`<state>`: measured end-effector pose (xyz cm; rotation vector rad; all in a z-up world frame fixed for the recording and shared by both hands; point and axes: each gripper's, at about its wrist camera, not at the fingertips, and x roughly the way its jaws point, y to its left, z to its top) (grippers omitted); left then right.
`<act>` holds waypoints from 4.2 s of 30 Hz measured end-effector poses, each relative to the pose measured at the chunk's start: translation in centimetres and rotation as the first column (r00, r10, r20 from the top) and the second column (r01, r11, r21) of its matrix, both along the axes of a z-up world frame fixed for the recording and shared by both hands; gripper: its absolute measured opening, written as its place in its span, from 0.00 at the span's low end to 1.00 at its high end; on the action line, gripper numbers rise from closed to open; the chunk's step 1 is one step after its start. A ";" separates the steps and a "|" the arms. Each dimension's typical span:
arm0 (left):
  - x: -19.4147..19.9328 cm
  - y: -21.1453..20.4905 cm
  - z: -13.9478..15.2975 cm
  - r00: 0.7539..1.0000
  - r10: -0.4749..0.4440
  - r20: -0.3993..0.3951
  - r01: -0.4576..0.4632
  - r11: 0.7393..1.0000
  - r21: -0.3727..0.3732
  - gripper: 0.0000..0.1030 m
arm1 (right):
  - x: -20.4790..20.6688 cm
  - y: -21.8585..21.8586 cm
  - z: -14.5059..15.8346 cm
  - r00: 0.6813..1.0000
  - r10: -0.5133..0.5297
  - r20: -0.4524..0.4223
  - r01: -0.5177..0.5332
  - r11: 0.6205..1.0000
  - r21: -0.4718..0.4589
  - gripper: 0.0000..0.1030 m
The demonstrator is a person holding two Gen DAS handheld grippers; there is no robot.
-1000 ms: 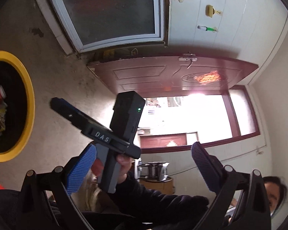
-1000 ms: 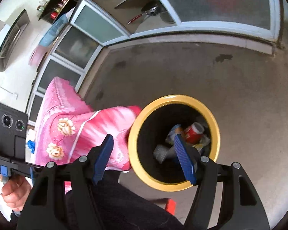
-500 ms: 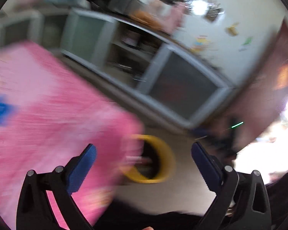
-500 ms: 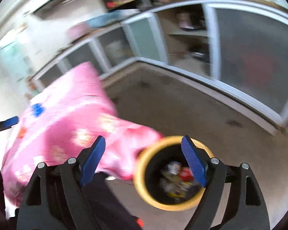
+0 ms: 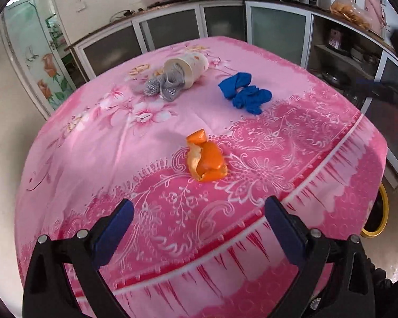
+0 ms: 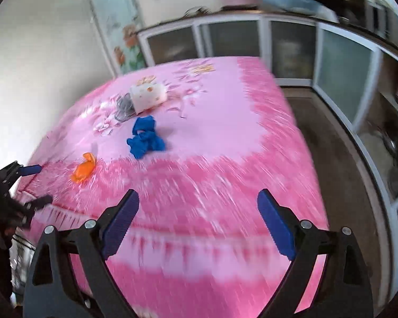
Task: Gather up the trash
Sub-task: 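Move both open tools back over the table toward the orange peel and blue glove, then grasp the orange peel with the left tool while the right tool grasps the blue glove, then carry the orange peel and blue glove with both tools over the bin, then open both tools to drop the peel and glove into the bin, then move both open tools back over the table toward the white cup and mesh scrubber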
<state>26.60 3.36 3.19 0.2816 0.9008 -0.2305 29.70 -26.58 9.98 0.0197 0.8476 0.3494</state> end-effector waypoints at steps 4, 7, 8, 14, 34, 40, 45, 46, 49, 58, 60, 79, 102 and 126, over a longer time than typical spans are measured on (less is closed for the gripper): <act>2.8 -0.6 -1.2 0.999 0.013 -0.050 -0.013 1.000 -0.009 0.92 | 4.8 4.9 -0.4 0.997 0.066 -0.041 -0.068 0.996 -0.060 0.84; 4.9 -0.8 -1.9 0.995 0.036 -0.096 -0.041 0.998 -0.049 0.92 | 7.7 7.8 -1.5 0.991 0.099 -0.085 -0.108 0.989 -0.106 0.82; 5.5 -0.9 -2.3 0.993 0.049 -0.109 -0.054 0.998 -0.039 0.92 | 8.2 8.5 -1.8 0.991 0.099 -0.089 -0.110 0.986 -0.127 0.77; 8.0 -1.6 -4.0 0.981 0.092 -0.173 -0.090 0.996 0.018 0.92 | 11.7 11.6 -3.4 0.985 0.105 -0.138 -0.129 0.975 -0.180 0.75; 9.6 -0.8 -3.1 0.965 0.074 -0.251 -0.116 0.980 -0.159 0.18 | 10.9 13.5 -4.1 0.975 0.118 -0.190 -0.149 0.977 -0.153 0.15; 6.8 -0.3 -1.2 0.977 0.030 -0.211 -0.079 0.970 -0.230 0.17 | 8.8 10.9 -1.2 0.984 0.099 -0.146 -0.113 0.990 -0.084 0.15; 5.1 0.2 0.5 0.988 0.007 -0.153 -0.050 0.959 -0.278 0.17 | 6.0 7.6 1.2 0.993 0.065 -0.099 -0.070 0.996 -0.051 0.15; 4.6 0.5 0.9 0.991 -0.002 -0.136 -0.037 0.959 -0.283 0.17 | 5.2 6.9 1.6 0.994 0.059 -0.089 -0.062 0.997 -0.040 0.15; 2.7 0.0 2.6 0.996 -0.034 -0.080 0.008 0.952 -0.305 0.17 | 2.7 4.4 2.6 0.998 0.032 -0.057 -0.032 0.999 -0.013 0.15; -2.0 -5.2 6.7 0.971 -0.234 0.053 0.237 0.903 -0.358 0.17 | -7.8 -6.6 5.0 0.989 -0.144 0.028 0.143 0.989 0.049 0.15; -3.0 -7.7 7.2 0.949 -0.307 0.074 0.313 0.877 -0.365 0.17 | -10.2 -9.1 4.9 0.979 -0.202 0.027 0.200 0.979 0.048 0.16; -9.3 -38.5 0.3 0.596 -0.803 0.002 0.728 0.539 -0.424 0.17 | -27.1 -28.6 -10.8 0.693 -0.657 -0.298 0.685 0.729 -0.014 0.16; -7.9 -44.4 -5.3 0.623 -0.768 -0.150 0.620 0.602 -0.504 0.85 | -31.5 -34.5 -20.5 0.491 -0.739 -0.462 0.797 0.595 -0.104 0.56; 7.7 4.3 4.6 0.982 0.099 0.164 -0.075 0.986 -0.146 0.92 | -3.7 -1.1 2.4 0.989 -0.101 0.106 0.114 0.985 -0.127 0.68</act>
